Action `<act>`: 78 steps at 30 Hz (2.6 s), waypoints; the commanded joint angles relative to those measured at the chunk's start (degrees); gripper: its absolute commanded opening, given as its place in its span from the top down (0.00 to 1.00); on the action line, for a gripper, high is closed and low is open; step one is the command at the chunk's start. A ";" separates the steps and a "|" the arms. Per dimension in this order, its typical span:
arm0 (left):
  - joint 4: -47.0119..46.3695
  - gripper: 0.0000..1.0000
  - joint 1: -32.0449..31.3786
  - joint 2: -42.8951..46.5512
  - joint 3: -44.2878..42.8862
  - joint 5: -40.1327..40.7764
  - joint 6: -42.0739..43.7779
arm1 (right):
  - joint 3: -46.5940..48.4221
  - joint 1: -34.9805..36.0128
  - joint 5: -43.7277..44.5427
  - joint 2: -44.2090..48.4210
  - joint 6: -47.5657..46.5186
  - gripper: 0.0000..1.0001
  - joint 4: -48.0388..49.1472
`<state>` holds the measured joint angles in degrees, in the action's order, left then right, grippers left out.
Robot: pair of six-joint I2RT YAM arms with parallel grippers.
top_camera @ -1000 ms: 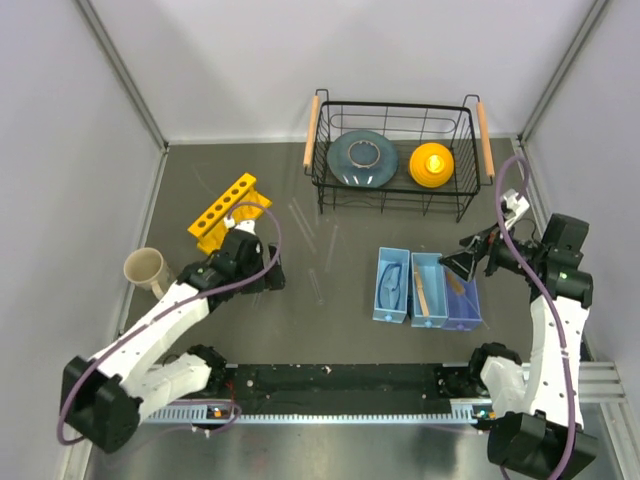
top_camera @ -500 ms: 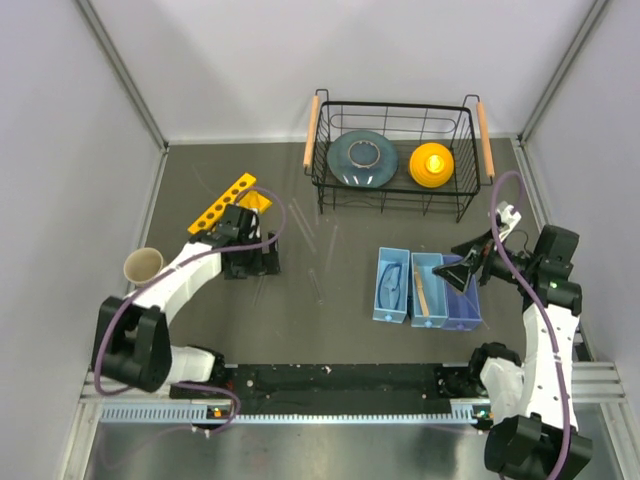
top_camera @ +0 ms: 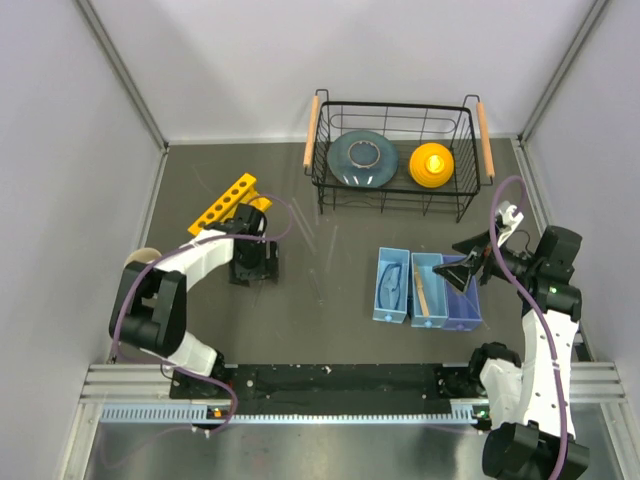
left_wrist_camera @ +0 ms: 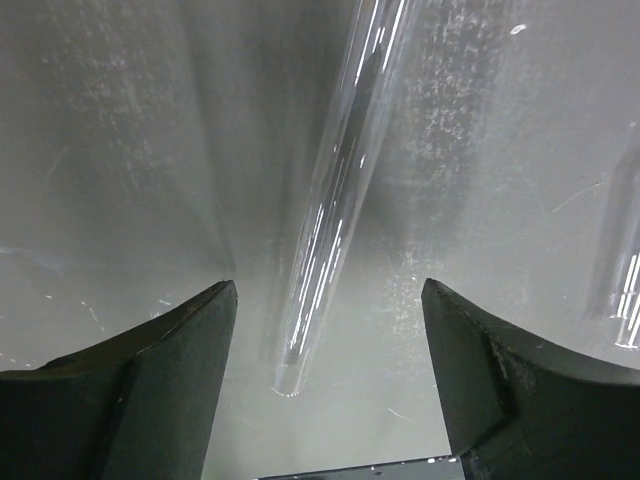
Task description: Organize the chemistry lab equipment
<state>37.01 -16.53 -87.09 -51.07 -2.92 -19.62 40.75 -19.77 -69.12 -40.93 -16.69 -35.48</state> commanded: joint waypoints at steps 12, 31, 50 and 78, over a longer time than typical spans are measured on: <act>2.45 0.48 -1.22 -5.10 -0.88 2.39 -0.60 | -0.15 -0.71 -1.81 1.38 0.08 0.01 2.53; -3.17 0.93 -2.36 3.06 3.60 -0.68 -3.50 | -0.23 -0.71 -1.81 1.99 0.16 0.01 2.52; -11.08 0.96 -2.54 32.14 12.13 -14.29 -8.33 | -0.76 -0.71 -1.89 1.73 -0.63 0.01 1.83; -53.70 0.96 -29.95 29.62 7.74 -8.87 -29.95 | 17.08 43.06 4.17 -22.97 14.12 0.01 3.74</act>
<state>-2.90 -43.97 -54.78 -40.69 -16.88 -45.01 55.42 20.64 -64.47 -62.67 -10.41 -38.92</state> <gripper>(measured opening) 0.271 0.987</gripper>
